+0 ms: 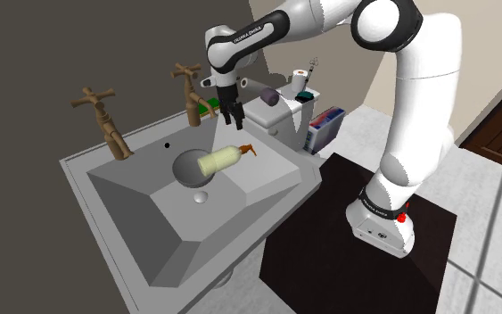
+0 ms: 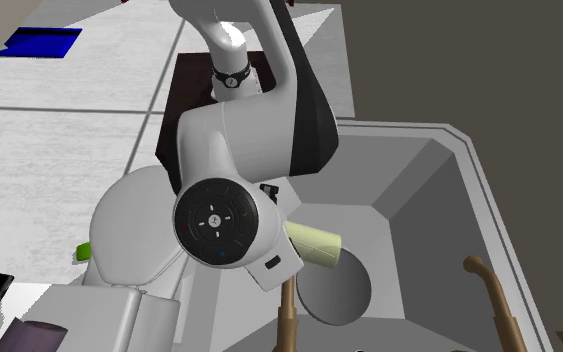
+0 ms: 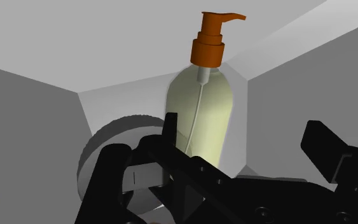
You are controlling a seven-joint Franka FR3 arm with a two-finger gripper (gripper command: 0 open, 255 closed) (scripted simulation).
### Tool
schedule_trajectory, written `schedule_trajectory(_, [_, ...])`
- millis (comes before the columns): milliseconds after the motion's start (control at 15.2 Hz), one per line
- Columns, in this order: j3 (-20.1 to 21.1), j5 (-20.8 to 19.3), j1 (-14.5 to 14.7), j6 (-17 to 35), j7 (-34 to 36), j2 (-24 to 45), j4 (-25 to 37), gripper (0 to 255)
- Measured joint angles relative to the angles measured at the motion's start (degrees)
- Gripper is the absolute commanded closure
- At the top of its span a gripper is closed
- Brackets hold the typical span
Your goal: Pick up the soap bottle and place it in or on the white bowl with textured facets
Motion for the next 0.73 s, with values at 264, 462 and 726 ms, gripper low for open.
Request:
schedule_trajectory(264, [0.0, 0.0, 0.0, 0.0, 0.0, 0.0, 0.0, 255])
schedule_trajectory(462, [0.0, 0.0, 0.0, 0.0, 0.0, 0.0, 0.0, 255])
schedule_trajectory(726, [0.0, 0.0, 0.0, 0.0, 0.0, 0.0, 0.0, 255])
